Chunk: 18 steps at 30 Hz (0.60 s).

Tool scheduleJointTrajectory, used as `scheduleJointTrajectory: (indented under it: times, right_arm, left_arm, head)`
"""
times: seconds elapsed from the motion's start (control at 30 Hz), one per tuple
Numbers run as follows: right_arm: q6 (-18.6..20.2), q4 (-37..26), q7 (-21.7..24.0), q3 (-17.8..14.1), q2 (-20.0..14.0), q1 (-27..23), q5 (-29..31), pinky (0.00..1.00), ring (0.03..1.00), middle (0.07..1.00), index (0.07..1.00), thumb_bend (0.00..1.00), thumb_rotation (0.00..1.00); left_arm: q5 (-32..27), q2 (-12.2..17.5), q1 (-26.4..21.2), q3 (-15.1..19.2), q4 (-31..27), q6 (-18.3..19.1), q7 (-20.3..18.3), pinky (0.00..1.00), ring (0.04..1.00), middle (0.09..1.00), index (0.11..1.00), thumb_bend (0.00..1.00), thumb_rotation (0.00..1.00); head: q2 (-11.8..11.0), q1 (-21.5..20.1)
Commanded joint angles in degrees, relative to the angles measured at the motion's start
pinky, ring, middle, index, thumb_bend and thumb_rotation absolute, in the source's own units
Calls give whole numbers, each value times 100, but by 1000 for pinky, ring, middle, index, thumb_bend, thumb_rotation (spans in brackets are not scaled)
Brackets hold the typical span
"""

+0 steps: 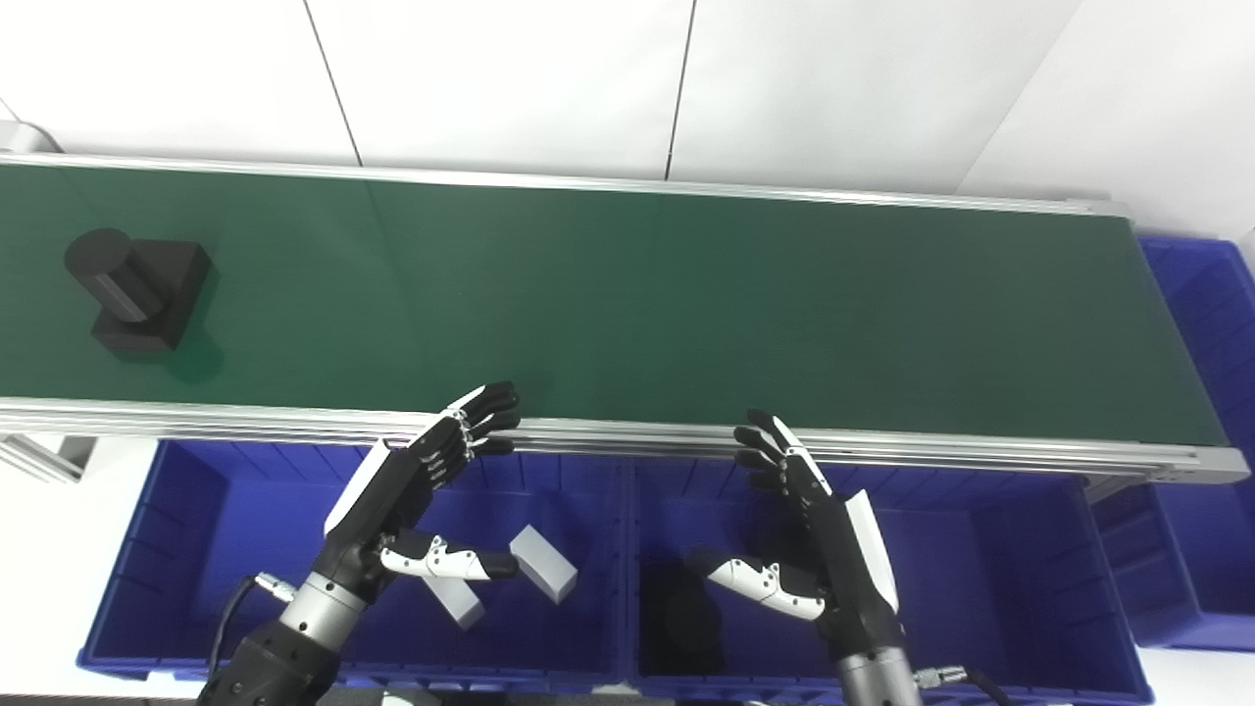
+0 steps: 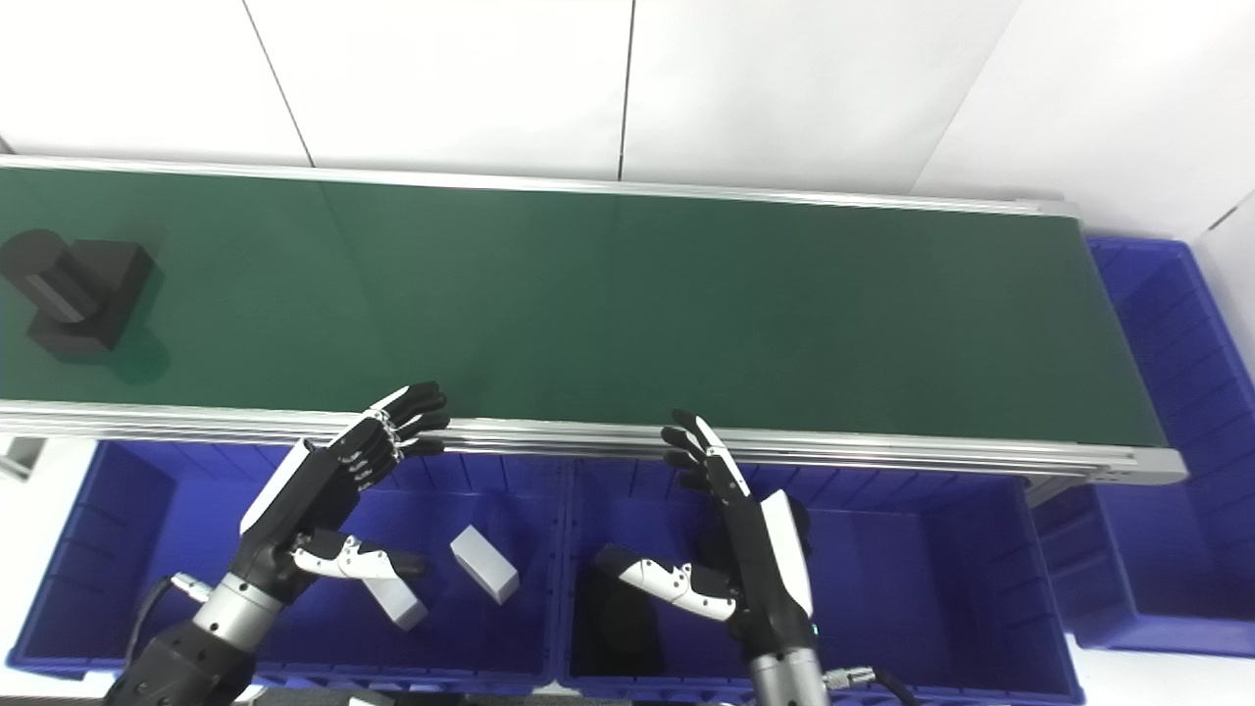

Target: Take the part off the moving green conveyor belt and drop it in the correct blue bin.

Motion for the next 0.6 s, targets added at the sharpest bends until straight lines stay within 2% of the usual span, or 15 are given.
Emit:
scheduleJointTrajectory:
  times: [0.0, 0.57]
  right_arm:
    - [-55, -169, -9, 25, 40, -10, -10, 763, 808, 854, 913, 762, 449]
    - [-77, -144, -22, 16, 53, -5, 4, 763, 807, 850, 911, 765, 453]
  left_arm:
    - [3, 7, -48, 5, -139, -223, 62, 789, 866, 904, 899, 977, 278]
    - [8, -10, -51, 10, -106, -281, 81, 790, 863, 903, 895, 975, 276]
  head:
    - [3, 6]
    - [-11, 8]
